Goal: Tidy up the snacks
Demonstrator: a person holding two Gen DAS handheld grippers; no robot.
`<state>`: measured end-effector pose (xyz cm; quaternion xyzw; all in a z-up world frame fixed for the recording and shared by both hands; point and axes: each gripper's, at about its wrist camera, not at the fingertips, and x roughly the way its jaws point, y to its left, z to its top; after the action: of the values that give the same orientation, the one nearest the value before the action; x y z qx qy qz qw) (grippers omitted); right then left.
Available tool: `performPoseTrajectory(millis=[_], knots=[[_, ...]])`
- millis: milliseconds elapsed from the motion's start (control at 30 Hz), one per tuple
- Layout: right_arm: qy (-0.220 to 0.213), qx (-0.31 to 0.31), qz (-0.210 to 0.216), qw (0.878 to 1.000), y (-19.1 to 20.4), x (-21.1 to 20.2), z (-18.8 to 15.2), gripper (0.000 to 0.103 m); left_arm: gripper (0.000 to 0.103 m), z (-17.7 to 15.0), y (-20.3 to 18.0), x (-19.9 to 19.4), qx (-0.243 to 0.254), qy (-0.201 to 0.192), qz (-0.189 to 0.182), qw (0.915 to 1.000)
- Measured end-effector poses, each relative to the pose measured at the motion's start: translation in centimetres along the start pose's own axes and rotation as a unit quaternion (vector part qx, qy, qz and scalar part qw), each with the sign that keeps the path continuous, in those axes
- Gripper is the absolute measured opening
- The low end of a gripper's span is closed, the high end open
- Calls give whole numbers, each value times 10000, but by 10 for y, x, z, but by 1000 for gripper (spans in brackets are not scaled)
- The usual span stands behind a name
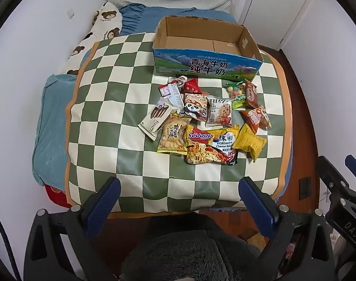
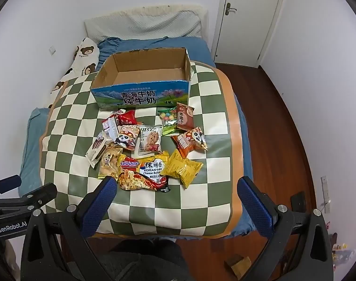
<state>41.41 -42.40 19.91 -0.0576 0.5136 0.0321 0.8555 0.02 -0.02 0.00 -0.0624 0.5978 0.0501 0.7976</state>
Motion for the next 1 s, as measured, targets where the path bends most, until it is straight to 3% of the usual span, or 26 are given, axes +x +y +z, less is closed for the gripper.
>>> performPoseTrajectory(millis=[1000], knots=[[-27, 75, 86, 9999, -6, -7, 0, 103, 103, 2, -8, -14, 100, -183, -13, 9998]])
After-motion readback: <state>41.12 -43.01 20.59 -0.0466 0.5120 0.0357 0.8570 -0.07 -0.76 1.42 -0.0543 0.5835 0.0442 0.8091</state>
